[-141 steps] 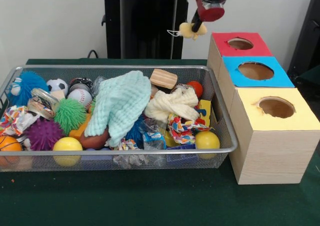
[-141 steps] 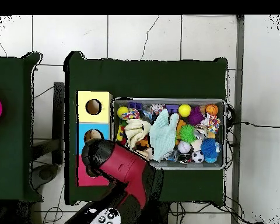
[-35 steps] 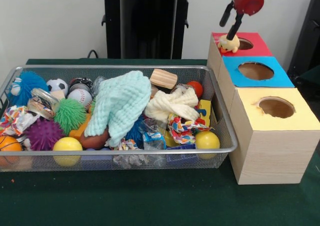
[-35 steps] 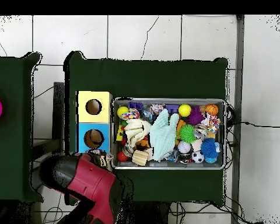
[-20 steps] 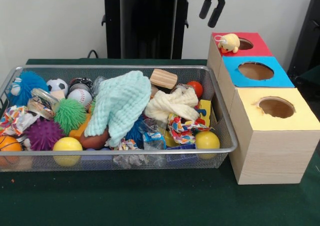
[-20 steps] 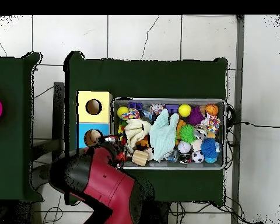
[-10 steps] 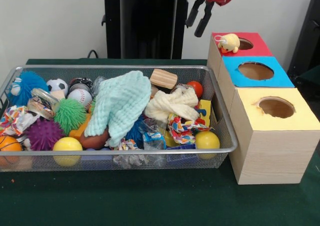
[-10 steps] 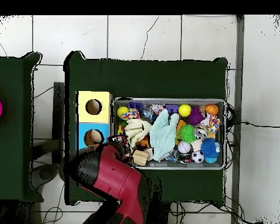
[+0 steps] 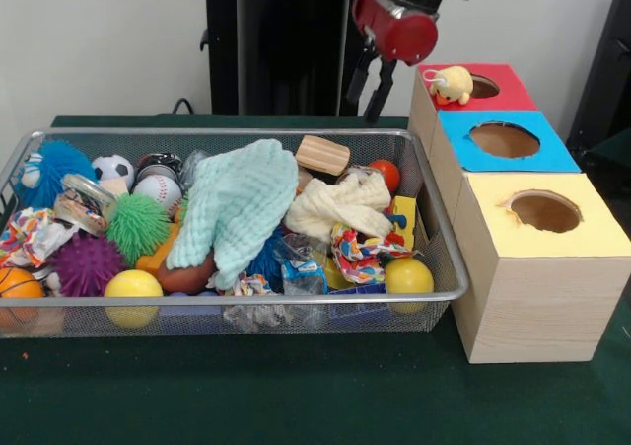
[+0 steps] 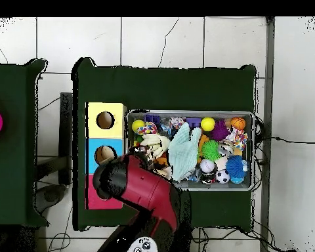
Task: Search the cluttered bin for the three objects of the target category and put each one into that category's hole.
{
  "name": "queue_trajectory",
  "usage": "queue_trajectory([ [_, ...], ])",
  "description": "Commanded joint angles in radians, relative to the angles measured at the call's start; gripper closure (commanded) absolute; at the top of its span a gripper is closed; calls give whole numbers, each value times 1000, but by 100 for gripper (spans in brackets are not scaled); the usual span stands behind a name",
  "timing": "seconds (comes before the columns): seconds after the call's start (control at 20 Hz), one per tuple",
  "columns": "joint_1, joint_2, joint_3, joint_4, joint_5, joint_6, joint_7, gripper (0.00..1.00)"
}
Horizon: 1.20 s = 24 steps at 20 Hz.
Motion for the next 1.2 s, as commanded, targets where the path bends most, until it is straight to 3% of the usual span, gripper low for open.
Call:
queue_trajectory([
  [0.05,-225,-14,390,166,-195,-300,-182,0],
  [0.35,-306,-67,472,187,-300,-242,-111,0],
  [0.7,-389,-141,564,231,-333,-154,-65,0],
  [0.85,-398,-188,556,221,-368,-62,-115,0],
  [1.1,-414,-224,526,152,-562,-9,-292,0],
  [1.2,-418,-227,527,143,-603,4,-285,0],
])
